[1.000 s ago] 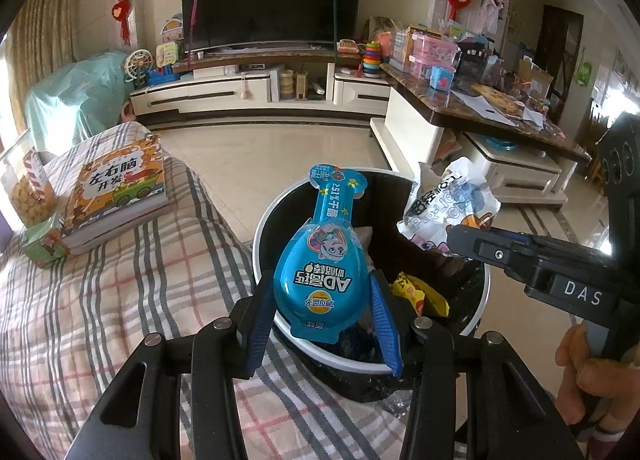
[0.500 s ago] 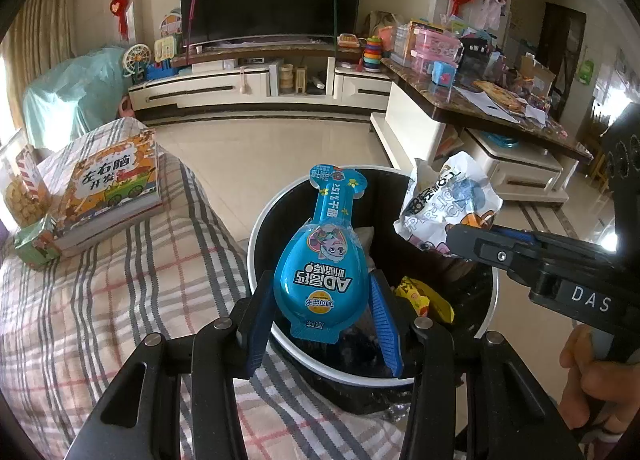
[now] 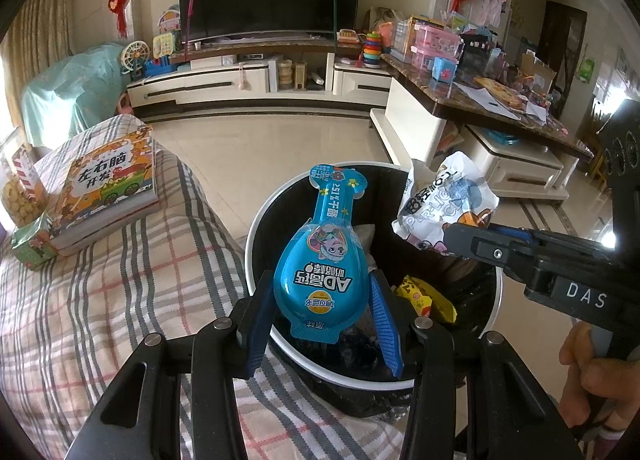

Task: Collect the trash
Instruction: 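Open both tools to drop the blue toy and candy packet into the bin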

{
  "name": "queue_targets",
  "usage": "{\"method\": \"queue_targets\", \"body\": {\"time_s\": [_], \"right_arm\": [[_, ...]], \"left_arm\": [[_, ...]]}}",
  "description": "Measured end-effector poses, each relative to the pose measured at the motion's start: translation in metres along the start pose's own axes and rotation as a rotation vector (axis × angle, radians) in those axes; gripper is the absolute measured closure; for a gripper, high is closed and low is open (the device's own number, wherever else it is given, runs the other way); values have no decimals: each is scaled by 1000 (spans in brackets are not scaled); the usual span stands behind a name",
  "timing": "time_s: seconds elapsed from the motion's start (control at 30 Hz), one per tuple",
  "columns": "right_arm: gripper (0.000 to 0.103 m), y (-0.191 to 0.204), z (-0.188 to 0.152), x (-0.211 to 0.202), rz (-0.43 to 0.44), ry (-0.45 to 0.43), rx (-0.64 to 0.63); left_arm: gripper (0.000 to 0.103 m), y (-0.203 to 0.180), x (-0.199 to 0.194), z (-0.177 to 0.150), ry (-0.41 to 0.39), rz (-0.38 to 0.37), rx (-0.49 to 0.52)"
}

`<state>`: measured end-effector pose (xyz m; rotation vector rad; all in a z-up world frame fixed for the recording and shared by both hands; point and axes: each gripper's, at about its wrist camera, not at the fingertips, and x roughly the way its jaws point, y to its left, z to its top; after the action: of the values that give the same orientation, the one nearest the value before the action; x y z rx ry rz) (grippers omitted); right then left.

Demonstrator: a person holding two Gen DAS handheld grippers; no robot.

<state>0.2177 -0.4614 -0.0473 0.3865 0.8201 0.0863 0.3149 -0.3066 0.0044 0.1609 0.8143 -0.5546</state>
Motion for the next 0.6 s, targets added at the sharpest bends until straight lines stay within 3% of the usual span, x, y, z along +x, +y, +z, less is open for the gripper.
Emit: {"method": "queue_targets", "body": {"time_s": [0.4, 0.6], "right_arm": [[71, 2, 5, 0, 1, 2, -2], [53, 2, 6, -6, 5, -8, 9]], "left_arm": [[58, 2, 1, 4, 12, -4, -11], [55, 4, -6, 5, -3, -1, -26]]}}
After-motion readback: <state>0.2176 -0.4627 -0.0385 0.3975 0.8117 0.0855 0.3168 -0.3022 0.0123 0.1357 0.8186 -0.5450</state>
